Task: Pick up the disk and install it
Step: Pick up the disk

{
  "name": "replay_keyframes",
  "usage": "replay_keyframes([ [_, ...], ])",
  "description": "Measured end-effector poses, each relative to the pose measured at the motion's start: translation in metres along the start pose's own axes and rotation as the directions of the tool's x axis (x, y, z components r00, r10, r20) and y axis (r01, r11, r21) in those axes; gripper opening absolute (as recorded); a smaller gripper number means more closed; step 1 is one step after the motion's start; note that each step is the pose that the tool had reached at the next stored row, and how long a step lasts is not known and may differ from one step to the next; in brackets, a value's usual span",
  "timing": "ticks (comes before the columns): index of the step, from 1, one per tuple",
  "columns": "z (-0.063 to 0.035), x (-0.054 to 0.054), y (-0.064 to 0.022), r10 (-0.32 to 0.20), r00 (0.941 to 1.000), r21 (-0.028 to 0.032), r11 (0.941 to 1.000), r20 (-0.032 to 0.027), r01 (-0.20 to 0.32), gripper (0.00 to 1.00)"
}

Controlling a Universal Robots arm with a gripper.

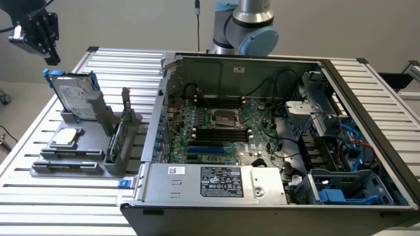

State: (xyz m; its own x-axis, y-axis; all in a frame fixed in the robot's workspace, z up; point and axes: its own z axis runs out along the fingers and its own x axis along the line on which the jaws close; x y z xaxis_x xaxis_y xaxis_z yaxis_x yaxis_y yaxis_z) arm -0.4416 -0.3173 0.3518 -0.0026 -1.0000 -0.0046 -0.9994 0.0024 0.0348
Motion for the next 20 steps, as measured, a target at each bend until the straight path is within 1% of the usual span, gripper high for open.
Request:
replay_keyframes([
  [1,0.0,0.0,0.0001,0.0,1.0,0.0,1.0,0.0,0.0,0.24],
  [2,0.0,0.0,0.0,0.0,1.0,0.0,1.0,0.0,0.0,0.24],
  [5,0.0,0.002,0.0,0.0,1.0,0.0,1.0,0.0,0.0,0.42],
  [6,0.0,0.002,0.0001,0.0,1.0,0.0,1.0,0.0,0.0,0.42],
  [8,0.0,0.003,0.0,0.0,1.0,0.0,1.0,0.0,0.0,0.53],
  [10,0.0002,0.005,0.0,0.0,1.0,0.0,1.0,0.0,0.0,0.53],
  [11,0.0009,0.006,0.0,0.0,1.0,0.0001,1.0,0.0,0.0,0.6],
  [20,0.0165,0.008,-0.0006,0.0,1.0,0.0001,1.0,-0.0012,0.0,0.6],
])
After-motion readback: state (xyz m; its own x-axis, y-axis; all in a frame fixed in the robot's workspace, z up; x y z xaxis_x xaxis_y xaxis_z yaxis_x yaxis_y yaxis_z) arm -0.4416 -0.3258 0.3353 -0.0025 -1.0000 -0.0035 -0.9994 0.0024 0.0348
